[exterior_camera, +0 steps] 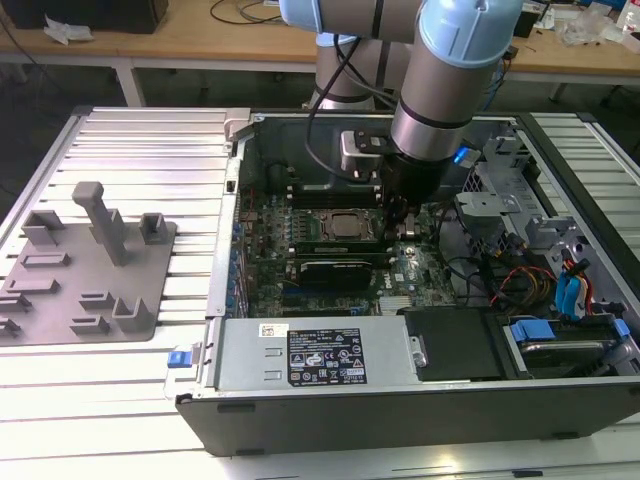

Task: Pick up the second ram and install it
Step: 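Press down the second ram until it locks into place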

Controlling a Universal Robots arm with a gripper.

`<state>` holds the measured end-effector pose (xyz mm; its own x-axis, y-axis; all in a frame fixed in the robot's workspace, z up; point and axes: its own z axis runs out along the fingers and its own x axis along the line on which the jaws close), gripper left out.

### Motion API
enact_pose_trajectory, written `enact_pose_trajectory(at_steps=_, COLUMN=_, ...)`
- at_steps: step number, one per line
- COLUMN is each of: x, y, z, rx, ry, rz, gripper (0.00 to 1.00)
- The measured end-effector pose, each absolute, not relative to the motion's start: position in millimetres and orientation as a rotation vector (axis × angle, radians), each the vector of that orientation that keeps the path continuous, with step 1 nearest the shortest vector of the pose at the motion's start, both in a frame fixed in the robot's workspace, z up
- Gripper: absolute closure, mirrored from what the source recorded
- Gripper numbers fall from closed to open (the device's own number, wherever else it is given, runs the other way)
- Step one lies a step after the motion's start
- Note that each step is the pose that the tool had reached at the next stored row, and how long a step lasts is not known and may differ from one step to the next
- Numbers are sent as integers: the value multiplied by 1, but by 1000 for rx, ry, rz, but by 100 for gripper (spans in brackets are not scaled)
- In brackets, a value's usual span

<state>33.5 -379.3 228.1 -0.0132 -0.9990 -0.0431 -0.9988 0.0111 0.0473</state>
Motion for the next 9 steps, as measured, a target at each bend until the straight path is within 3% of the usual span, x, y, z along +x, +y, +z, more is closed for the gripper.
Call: enact_pose_trajectory(at_steps=9, x=34, y=-379, z=246, rx=2205, ry=-2232, rz=-101, gripper=92)
